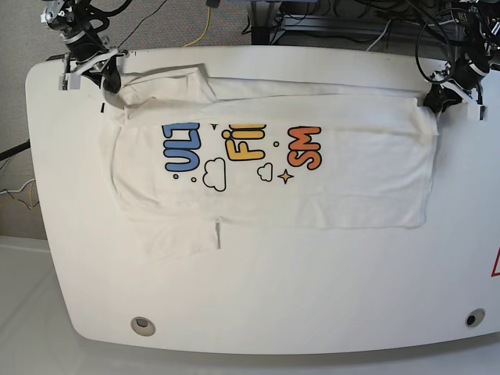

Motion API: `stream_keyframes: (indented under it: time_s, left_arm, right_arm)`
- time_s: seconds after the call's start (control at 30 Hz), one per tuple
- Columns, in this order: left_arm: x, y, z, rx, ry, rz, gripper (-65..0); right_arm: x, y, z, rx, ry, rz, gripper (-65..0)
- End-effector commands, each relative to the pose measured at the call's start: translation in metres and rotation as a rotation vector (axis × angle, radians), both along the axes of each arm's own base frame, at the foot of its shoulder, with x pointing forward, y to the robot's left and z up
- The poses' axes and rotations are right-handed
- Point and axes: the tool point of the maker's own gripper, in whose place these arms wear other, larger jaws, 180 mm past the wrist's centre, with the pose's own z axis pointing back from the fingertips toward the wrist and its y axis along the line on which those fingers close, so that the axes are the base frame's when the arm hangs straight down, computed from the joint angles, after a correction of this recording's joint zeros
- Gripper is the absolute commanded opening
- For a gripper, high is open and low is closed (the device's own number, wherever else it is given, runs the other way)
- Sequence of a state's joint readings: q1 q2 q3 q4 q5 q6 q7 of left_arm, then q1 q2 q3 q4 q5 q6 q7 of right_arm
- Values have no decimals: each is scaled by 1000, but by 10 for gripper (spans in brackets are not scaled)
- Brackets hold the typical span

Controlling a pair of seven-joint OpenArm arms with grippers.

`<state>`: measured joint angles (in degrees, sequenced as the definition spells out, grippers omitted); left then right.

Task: Fold the T-shirt properly
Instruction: 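Pull the folded edge with both grippers away from the hem to smooth it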

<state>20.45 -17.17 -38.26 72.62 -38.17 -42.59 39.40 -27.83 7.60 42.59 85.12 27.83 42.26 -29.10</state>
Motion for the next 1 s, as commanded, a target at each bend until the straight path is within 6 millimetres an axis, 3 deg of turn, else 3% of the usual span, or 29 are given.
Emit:
stream_keyframes:
  time_s: [0.0,0.2,0.77,0.97]
  left_arm:
    - [-82,6,-49,102,402,-78,-583]
    - [-90,7,-54,129,434,-90,-583]
    - [-92,5,-58,151,432,-90,-583]
    - [-94,18,-53,163,421,-40,-583]
  right_arm:
    - [-41,-9,-25,-63,209,19,-622]
    - [-50,-9,-27,-63,224,18,-622]
    - [-46,-6,-27,-57,219,24,-622]
    - [-41,-6,-23,-61,202,26,-622]
